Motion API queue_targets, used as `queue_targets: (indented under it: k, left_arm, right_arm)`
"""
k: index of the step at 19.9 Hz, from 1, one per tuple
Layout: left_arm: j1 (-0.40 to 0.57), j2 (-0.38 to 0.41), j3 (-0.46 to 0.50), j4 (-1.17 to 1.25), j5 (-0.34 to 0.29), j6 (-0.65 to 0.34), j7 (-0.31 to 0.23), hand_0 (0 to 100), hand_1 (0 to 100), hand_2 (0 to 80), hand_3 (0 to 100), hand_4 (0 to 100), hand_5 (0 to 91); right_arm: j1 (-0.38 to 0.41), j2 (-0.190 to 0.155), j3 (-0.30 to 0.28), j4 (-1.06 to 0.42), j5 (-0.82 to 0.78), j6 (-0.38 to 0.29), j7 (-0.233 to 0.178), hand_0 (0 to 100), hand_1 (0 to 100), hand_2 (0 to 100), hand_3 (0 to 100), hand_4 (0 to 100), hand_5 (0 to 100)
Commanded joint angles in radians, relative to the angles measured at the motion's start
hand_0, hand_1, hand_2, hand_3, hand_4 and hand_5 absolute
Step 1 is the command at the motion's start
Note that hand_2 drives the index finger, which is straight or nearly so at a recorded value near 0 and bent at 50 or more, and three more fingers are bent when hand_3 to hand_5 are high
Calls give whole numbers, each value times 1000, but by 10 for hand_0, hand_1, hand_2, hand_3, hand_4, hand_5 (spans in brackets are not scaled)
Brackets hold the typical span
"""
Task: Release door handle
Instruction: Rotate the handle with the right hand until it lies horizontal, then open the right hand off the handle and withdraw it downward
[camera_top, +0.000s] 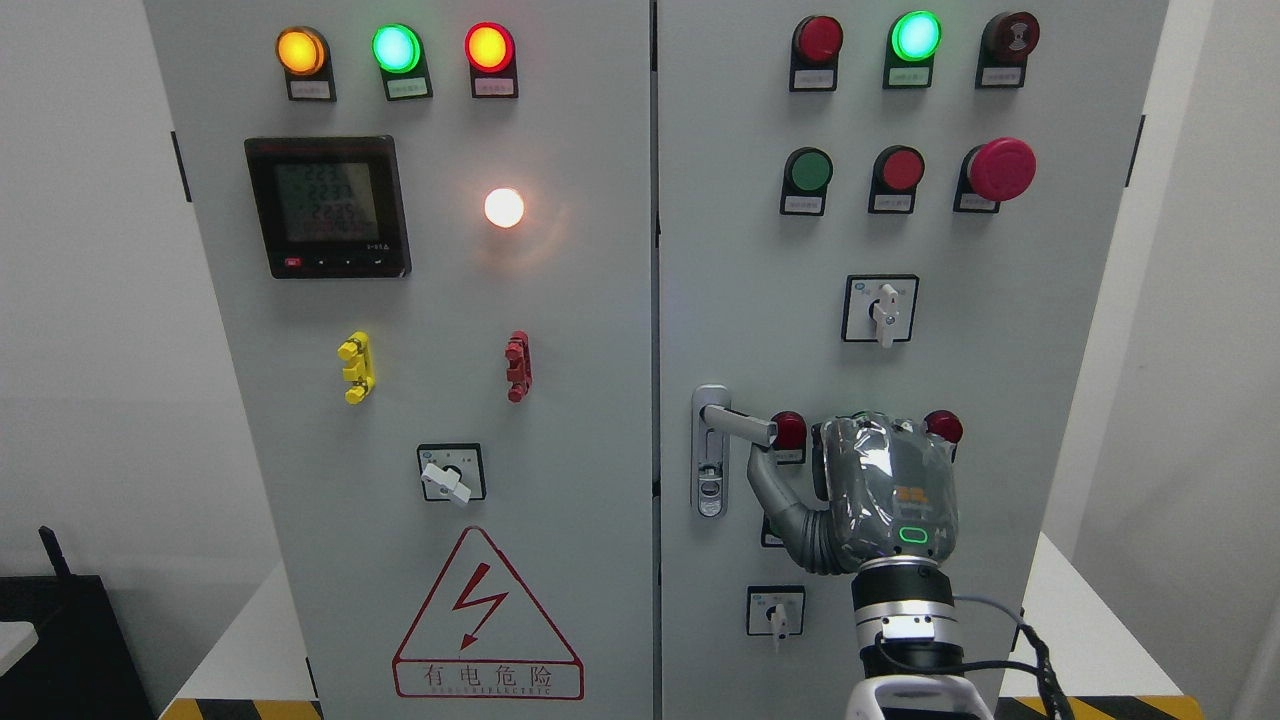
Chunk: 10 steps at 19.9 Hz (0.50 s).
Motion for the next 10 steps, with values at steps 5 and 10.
queue_targets:
  k: [5,10]
  left_arm:
    - [0,0,11,17,0,-3,0,120,389,0,0,0,0]
    - [0,0,11,17,0,-3,0,120,389,0,0,0,0]
  right_arm:
    - [18,-4,2,-16,-3,-9,-12,450,97,1000,1000,1000,957]
    - [90,-15,3,-77,-3,-23,-21,451,98,1000,1000,1000,957]
